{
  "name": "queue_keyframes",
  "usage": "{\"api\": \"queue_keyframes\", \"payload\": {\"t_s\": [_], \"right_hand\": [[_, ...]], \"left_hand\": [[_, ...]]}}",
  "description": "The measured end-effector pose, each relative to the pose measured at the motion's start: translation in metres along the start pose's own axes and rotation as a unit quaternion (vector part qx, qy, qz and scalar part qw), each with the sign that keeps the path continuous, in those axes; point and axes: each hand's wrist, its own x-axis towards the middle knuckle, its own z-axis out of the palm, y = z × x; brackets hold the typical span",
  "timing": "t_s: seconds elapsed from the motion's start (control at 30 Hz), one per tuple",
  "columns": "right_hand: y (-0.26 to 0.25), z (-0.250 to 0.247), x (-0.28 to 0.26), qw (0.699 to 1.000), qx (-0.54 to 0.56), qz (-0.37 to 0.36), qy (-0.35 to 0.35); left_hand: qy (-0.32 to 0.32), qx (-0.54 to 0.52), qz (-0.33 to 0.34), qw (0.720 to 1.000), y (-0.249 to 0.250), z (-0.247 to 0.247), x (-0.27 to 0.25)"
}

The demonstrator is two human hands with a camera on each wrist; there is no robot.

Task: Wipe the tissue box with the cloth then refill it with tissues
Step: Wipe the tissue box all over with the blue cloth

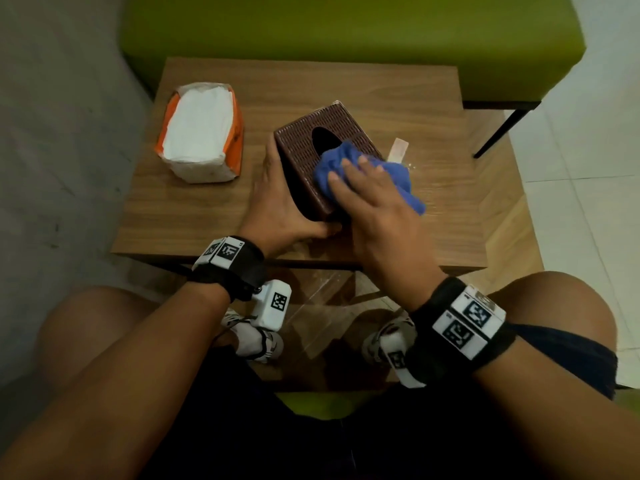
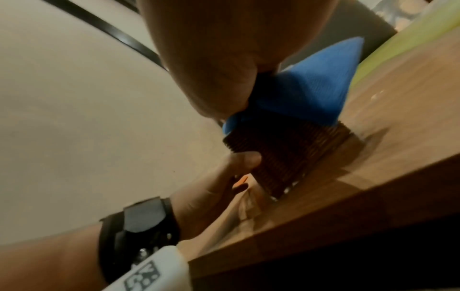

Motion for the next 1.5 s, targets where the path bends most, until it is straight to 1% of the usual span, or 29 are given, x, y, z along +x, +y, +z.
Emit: {"api": "queue_keyframes", "payload": {"t_s": [0.03, 0.07, 0.1, 0.17, 0.2, 0.23, 0.3, 0.37, 0.43, 0.47, 0.5, 0.57, 0.6, 0.67, 0.73, 0.77, 0.83, 0.97, 1.07, 1.13, 1.17, 1.2, 1.27, 1.33, 1.4, 1.5], "right_hand": [[0.003, -0.003, -0.003, 1.0, -0.001, -0.025, -0.017], [0.012, -0.007, 0.0, 0.999, -0.002, -0.029, -0.023], [0.021, -0.012, 0.007, 1.0, 0.005, -0.007, -0.017], [0.041, -0.02, 0.029, 0.997, 0.045, 0.06, 0.007], [0.045, -0.024, 0.038, 0.995, 0.065, 0.077, 0.013], [0.042, -0.026, 0.043, 0.995, 0.069, 0.077, 0.011], [0.022, -0.022, 0.034, 0.998, 0.023, 0.052, -0.014], [0.006, -0.015, 0.01, 0.999, -0.016, -0.002, -0.046], [0.009, -0.017, -0.004, 0.996, -0.014, -0.049, -0.076], [0.019, -0.02, -0.001, 0.996, 0.0, -0.051, -0.072], [0.029, -0.024, 0.007, 0.998, 0.02, -0.035, -0.052], [0.047, -0.032, 0.028, 0.998, 0.057, 0.023, -0.017], [0.052, -0.034, 0.037, 0.996, 0.073, 0.042, -0.015], [0.053, -0.031, 0.043, 0.996, 0.072, 0.041, -0.032], [0.047, -0.025, 0.036, 0.997, 0.046, 0.041, -0.049], [0.044, -0.023, 0.03, 0.996, 0.041, 0.056, -0.047], [0.036, -0.018, 0.017, 0.994, 0.041, 0.098, -0.025], [0.017, -0.008, 0.011, 0.986, 0.038, 0.161, 0.019], [0.002, -0.004, 0.017, 0.983, 0.035, 0.174, 0.04], [-0.004, 0.0, 0.021, 0.983, 0.031, 0.176, 0.045], [-0.007, 0.002, 0.022, 0.982, 0.031, 0.178, 0.049], [-0.009, 0.005, 0.023, 0.982, 0.031, 0.181, 0.052], [-0.014, 0.009, 0.024, 0.982, 0.035, 0.18, 0.047], [-0.017, 0.011, 0.023, 0.984, 0.03, 0.172, 0.035], [-0.02, 0.011, 0.021, 0.987, 0.021, 0.159, 0.019], [-0.02, 0.009, 0.015, 0.996, 0.006, 0.082, -0.018]], "left_hand": [[-0.007, 0.001, 0.005, 1.0, 0.0, -0.002, 0.0], [-0.012, 0.002, 0.008, 1.0, 0.0, -0.002, 0.0], [-0.015, 0.005, 0.008, 1.0, 0.001, -0.003, -0.001], [-0.017, 0.005, 0.006, 1.0, 0.004, -0.002, -0.003], [-0.019, -0.001, 0.005, 1.0, 0.005, -0.002, -0.003], [-0.022, -0.006, 0.006, 1.0, 0.005, -0.002, -0.002], [-0.032, -0.009, 0.013, 0.999, 0.004, -0.004, 0.002], [-0.045, -0.012, 0.022, 0.999, 0.0, -0.007, 0.008], [-0.063, -0.013, 0.027, 0.998, -0.002, -0.01, 0.012], [-0.069, -0.008, 0.028, 0.997, -0.002, -0.01, 0.013], [-0.072, 0.0, 0.024, 0.997, -0.003, -0.011, 0.013], [-0.075, 0.007, 0.014, 0.997, -0.002, -0.011, 0.012], [-0.075, 0.007, 0.013, 0.997, -0.002, -0.011, 0.011], [-0.089, -0.004, 0.019, 0.996, 0.001, -0.012, 0.011], [-0.111, -0.031, 0.034, 0.993, 0.002, -0.018, 0.012], [-0.116, -0.037, 0.039, 0.992, 0.003, -0.022, 0.011], [-0.1, -0.03, 0.039, 0.994, 0.005, -0.028, 0.009], [-0.035, -0.019, 0.025, 0.999, 0.009, -0.026, -0.003], [0.049, 0.015, 0.013, 0.999, 0.013, -0.018, -0.016], [0.102, 0.014, -0.002, 0.995, 0.016, -0.012, -0.023], [0.117, 0.01, -0.009, 0.993, 0.018, -0.009, -0.026], [0.116, 0.002, -0.018, 0.993, 0.02, -0.006, -0.028], [0.074, -0.013, -0.042, 0.996, 0.024, -0.002, -0.032], [0.033, 0.009, -0.06, 0.998, 0.028, 0.002, -0.032], [0.036, 0.04, -0.075, 0.996, 0.032, 0.008, -0.027], [0.071, 0.037, -0.091, 0.993, 0.035, 0.012, -0.018]]}}
